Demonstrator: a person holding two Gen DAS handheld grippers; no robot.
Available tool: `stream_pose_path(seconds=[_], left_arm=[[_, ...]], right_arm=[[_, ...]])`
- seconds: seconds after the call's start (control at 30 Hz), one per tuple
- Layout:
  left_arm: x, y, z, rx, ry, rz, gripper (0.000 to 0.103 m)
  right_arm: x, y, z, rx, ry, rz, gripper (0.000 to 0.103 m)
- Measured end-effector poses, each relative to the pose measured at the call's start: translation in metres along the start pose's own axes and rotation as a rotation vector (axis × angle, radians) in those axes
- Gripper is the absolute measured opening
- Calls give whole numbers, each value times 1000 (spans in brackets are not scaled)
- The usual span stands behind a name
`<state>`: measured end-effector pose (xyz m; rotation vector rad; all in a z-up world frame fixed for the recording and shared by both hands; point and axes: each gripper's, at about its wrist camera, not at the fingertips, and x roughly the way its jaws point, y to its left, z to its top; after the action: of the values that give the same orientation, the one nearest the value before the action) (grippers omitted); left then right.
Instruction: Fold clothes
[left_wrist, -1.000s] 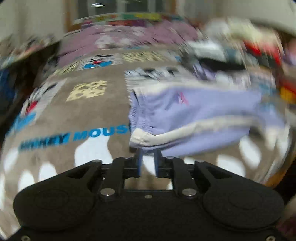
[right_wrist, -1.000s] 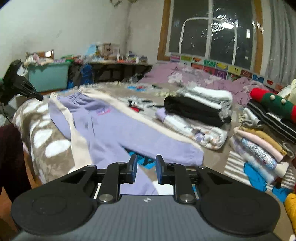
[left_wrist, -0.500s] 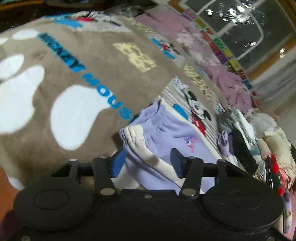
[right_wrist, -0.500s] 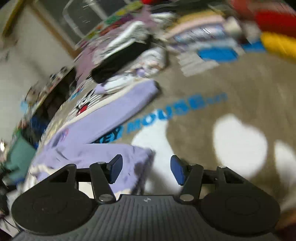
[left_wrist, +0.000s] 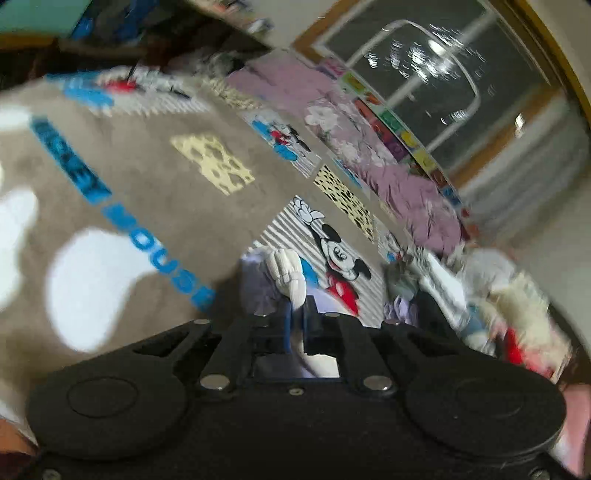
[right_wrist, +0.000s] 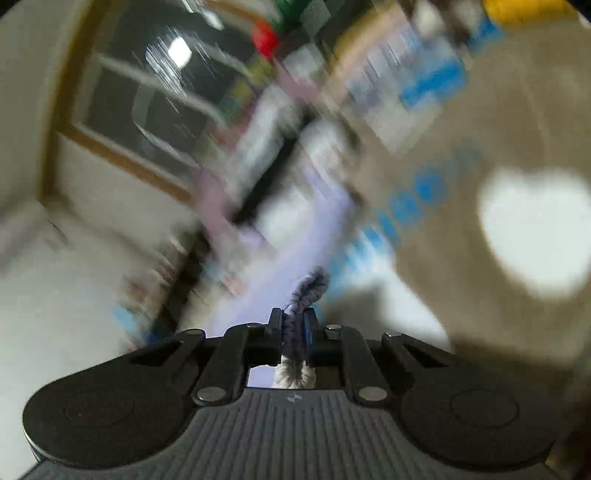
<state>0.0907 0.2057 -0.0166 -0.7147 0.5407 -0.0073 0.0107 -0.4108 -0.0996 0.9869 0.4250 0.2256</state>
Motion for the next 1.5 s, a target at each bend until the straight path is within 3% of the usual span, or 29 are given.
stream_pose_path(seconds=[0.03, 0.1, 0.2, 0.23, 0.3, 0.33, 0.4, 0.43, 0.53, 0.57, 0.63, 0.7, 0.77, 0.83, 0.9, 0.93, 0.97, 1.03, 1.13, 1.3, 1.5], left_arm=[[2, 8, -7, 31, 51, 22, 3], [6, 26, -21, 94, 157, 69, 4], [10, 51, -41, 68, 235, 104, 7], [12, 60, -48, 59, 260, 115, 11], [7, 65, -49, 23, 247, 93, 33], [6, 64, -49, 27, 237, 93, 43], [5, 60, -49, 41, 223, 96, 43], [7, 57, -50, 51, 218, 108, 43], [17, 48, -53, 81, 188, 163, 2], [11, 45, -52, 84, 159, 155, 2], [-3, 36, -46, 88, 97, 127, 2], [-8, 36, -47, 112, 101, 156, 2], [9, 47, -53, 140, 193, 216, 6], [10, 60, -54, 100, 215, 211, 11], [1, 61, -53, 101, 186, 186, 31], [-1, 60, -52, 109, 174, 189, 42], [-4, 59, -51, 118, 163, 192, 43], [-8, 56, -46, 132, 140, 197, 43], [-12, 46, -35, 171, 101, 212, 43], [5, 23, -12, 264, 102, 197, 44], [49, -1, 11, 324, 156, 178, 45]], right_arm=[[-1, 2, 2, -2, -13, 13, 13], [3, -4, 1, -21, 35, -45, 13], [9, -14, -1, -49, 107, -134, 13], [10, -17, -1, -58, 131, -163, 18], [14, -23, -3, -76, 174, -217, 22], [12, -23, -7, -77, 169, -212, 37], [12, -23, -14, -82, 162, -200, 53], [13, -21, -15, -93, 160, -197, 53], [23, -14, -20, -165, 170, -215, 52], [28, -15, -23, -179, 178, -213, 49], [32, -15, -24, -184, 189, -218, 19], [20, -11, -23, -172, 168, -200, 15], [3, -6, -19, -150, 146, -190, 15], [7, -14, -23, -141, 221, -233, 15], [11, -25, -26, -109, 277, -258, 16], [7, -23, -25, -107, 263, -248, 22], [3, -19, -23, -111, 238, -243, 29], [-4, -15, -17, -118, 179, -232, 58], [-2, -13, -8, -146, 145, -230, 59], [17, -14, 10, -162, 126, -218, 59], [61, -19, 37, -165, 127, -213, 59]])
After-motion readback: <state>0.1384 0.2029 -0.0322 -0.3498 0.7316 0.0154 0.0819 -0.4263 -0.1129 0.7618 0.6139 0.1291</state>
